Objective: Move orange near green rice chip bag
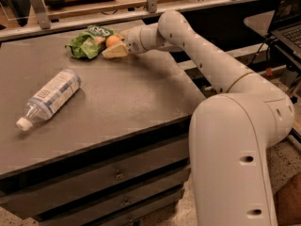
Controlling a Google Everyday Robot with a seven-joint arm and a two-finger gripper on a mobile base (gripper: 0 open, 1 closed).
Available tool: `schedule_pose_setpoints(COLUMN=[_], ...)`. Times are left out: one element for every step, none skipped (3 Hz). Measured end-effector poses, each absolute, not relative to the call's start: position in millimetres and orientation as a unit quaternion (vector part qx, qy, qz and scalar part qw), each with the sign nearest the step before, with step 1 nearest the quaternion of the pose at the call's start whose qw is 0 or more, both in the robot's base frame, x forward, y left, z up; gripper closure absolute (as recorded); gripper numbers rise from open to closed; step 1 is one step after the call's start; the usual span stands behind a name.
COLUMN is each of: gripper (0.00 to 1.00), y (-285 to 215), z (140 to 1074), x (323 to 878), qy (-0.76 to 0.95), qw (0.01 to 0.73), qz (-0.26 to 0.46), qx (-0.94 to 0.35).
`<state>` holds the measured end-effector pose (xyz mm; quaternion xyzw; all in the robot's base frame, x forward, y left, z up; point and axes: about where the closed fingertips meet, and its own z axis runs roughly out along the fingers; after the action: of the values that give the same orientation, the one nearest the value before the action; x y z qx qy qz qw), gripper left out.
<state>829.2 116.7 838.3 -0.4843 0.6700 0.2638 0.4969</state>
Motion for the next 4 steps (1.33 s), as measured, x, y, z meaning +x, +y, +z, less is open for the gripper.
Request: schedule_pose_setpoints(gripper=[0.00,0.00,0.00,0.00], y=[113,102,75,43], z=[842,851,871,886], x=[821,814,799,784], qy=[0.663,0.656,0.644,0.645], qw=[0.499,0.508,0.527,0.538], qz=[0.266,0.266,0.257,0.240], qx=[-0.491,-0.491,-0.492,-0.486])
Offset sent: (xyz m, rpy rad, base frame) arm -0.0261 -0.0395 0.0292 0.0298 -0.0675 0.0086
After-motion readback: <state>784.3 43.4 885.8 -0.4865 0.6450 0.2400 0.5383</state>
